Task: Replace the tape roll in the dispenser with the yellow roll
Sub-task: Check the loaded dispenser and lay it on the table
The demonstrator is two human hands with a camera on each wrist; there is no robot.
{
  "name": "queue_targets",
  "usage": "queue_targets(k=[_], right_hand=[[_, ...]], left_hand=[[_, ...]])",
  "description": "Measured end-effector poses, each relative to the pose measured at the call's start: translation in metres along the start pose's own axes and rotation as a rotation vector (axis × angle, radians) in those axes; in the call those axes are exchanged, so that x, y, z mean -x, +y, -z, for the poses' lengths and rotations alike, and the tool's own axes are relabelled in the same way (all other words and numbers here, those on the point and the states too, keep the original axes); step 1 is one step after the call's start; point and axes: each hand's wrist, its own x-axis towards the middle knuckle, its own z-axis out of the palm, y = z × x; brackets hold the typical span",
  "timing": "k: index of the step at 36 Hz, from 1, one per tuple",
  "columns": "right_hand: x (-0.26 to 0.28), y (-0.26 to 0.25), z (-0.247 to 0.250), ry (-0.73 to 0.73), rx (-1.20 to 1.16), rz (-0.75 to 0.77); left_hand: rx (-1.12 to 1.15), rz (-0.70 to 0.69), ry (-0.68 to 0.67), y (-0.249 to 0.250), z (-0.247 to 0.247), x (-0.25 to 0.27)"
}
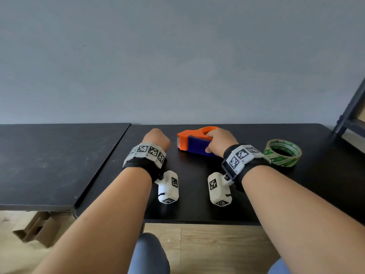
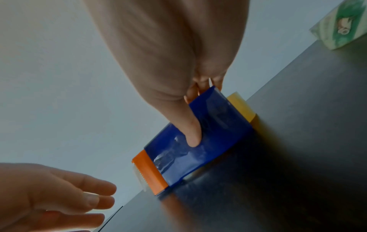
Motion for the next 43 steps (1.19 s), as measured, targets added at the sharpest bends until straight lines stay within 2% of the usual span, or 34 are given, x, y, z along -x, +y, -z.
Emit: queue_targets(k=[3, 6, 15, 21, 27, 31, 34, 38, 43], right_hand=[[0.0, 0.0, 0.0, -0.008, 0.0, -0.021], [0.003, 0.003, -0.001, 0.046, -0.036, 0.024], [0.019, 0.019, 0.01, 0.18, -0.213, 0.038], [0.03, 0.045, 0.018, 0.262, -0.23, -0.041], [0.043, 0.08, 0.024, 0.294, -0.147, -0.186], [0.053, 0.098, 0.029, 0.275, -0.067, -0.352], [0.056, 0.106, 0.033, 0.22, 0.0, -0.417], [0.051, 0.11, 0.031, 0.144, 0.005, -0.413], [0.031, 0.106, 0.027, 0.053, 0.048, -0.318]], left_hand=[[-0.013, -0.017, -0.018, 0.003, 0.0, 0.003], [-0.017, -0.039, -0.018, 0.008, -0.002, 0.007], [0.052, -0.12, 0.087, 0.029, -0.006, 0.029], [0.013, -0.254, 0.056, 0.055, -0.017, 0.043], [-0.082, -0.361, 0.016, 0.083, -0.037, 0.054], [-0.187, -0.382, -0.043, 0.099, -0.049, 0.057], [-0.257, -0.371, -0.076, 0.107, -0.054, 0.059], [-0.317, -0.364, -0.061, 0.111, -0.058, 0.056], [-0.33, -0.363, -0.085, 0.111, -0.06, 0.05]])
